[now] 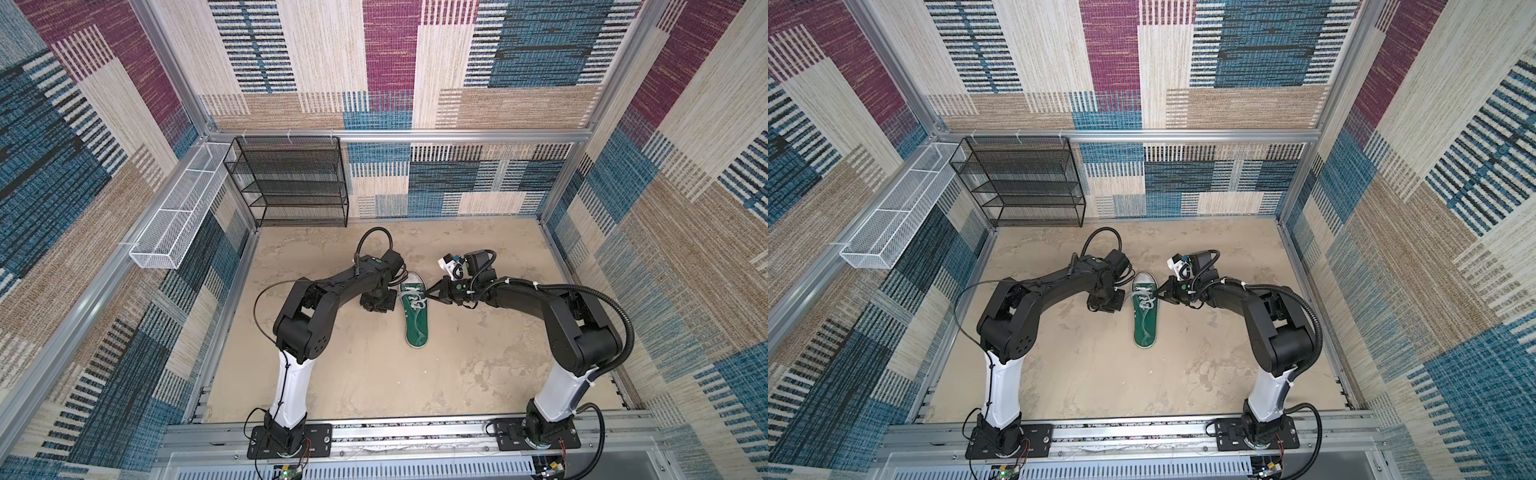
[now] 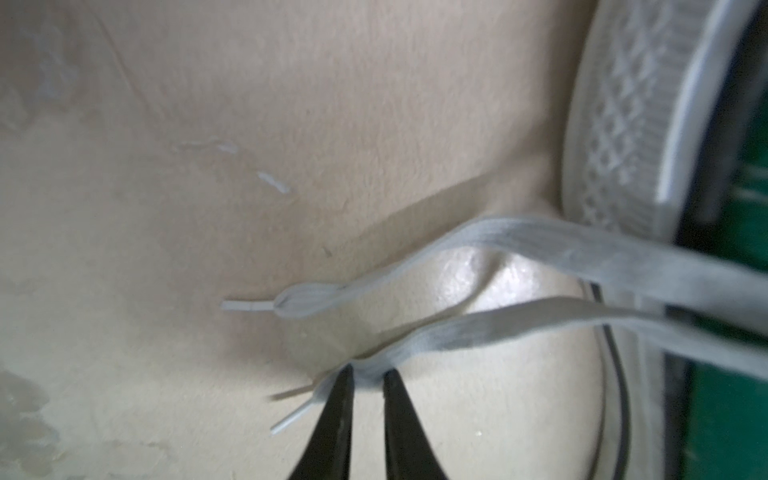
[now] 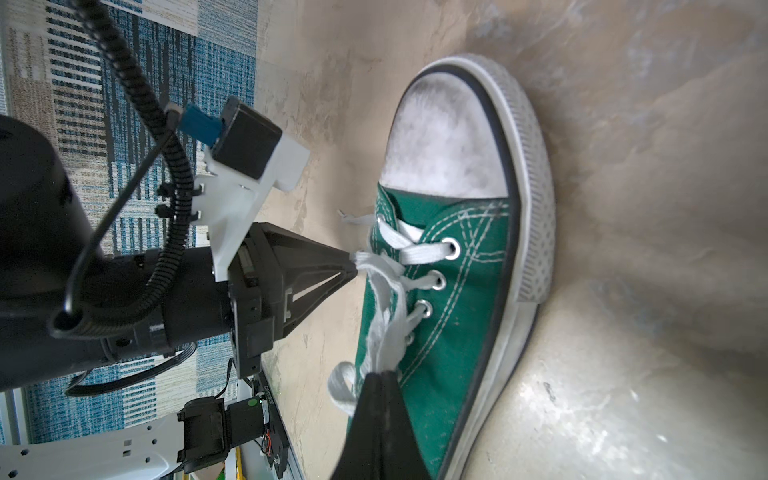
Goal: Tie the shoes
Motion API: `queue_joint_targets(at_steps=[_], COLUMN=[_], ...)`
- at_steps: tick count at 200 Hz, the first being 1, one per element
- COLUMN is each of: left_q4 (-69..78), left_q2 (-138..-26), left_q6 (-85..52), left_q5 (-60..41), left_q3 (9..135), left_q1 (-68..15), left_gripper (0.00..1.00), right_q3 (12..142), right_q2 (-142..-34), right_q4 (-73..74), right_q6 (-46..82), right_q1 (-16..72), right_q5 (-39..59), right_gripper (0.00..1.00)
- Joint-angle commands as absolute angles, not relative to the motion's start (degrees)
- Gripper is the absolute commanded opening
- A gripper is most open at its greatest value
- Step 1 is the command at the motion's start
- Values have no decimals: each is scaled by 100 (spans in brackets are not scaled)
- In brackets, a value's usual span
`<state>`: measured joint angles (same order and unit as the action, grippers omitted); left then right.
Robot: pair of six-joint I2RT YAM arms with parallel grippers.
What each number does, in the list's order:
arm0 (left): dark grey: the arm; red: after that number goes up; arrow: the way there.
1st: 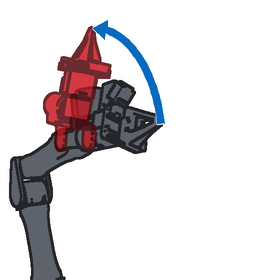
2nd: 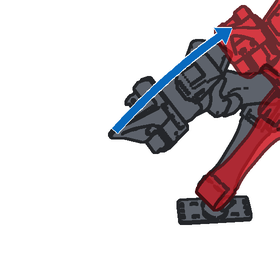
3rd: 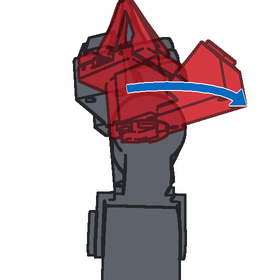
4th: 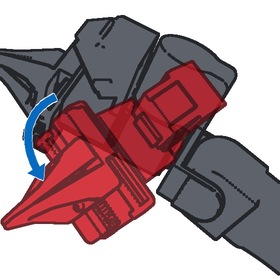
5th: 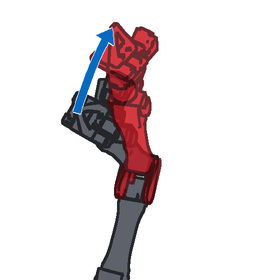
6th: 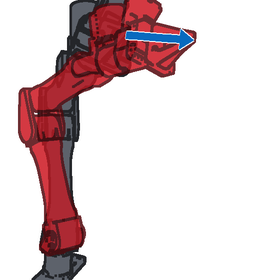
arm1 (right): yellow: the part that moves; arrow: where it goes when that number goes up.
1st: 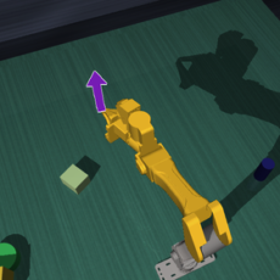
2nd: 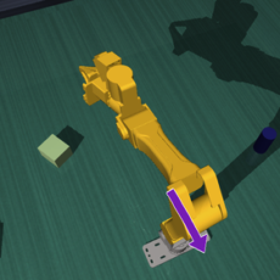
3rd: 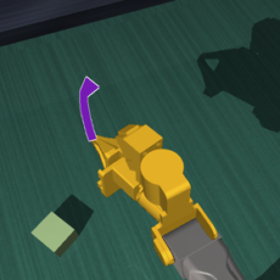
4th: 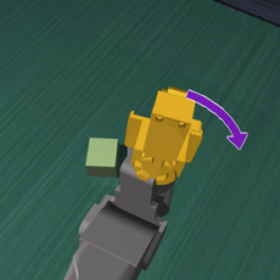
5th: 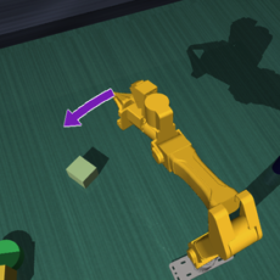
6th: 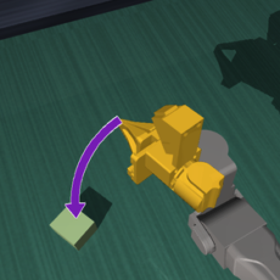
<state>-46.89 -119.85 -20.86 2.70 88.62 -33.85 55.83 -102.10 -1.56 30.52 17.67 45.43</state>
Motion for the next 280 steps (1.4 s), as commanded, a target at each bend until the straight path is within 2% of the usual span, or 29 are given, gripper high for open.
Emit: queue_joint_targets(at_steps=[1, 22, 144, 193, 280], left_q4=[-4757, -4759, -4820, -4678, -4685], left_q2=[-12019, -11956, -9749, -9041, -8907], left_q6=[-1987, -1977, -2138, -2131, -2233], left_q5=[343, 290, 1, 190, 10], left_q3=[8879, 8904, 7705, 7562, 7829], left_q1=[-3386, -3399, -3978, -4335, -4403], left_gripper=[10, 0, 0, 0, 0], right_q3=[5562, 5567, 5432, 5465, 5552], right_q2=[-10182, -10167, -10261, -10291, -10308], right_q4=[-104, -105, 526, 790, 1103], right_q6=[3015, 3015, 3635, 3739, 3773], right_q1=[1770, 1772, 1774, 1773, 1775], right_q5=[4535, 4535, 4147, 4100, 4461], right_gripper=[0, 0, 2, 1, 1])
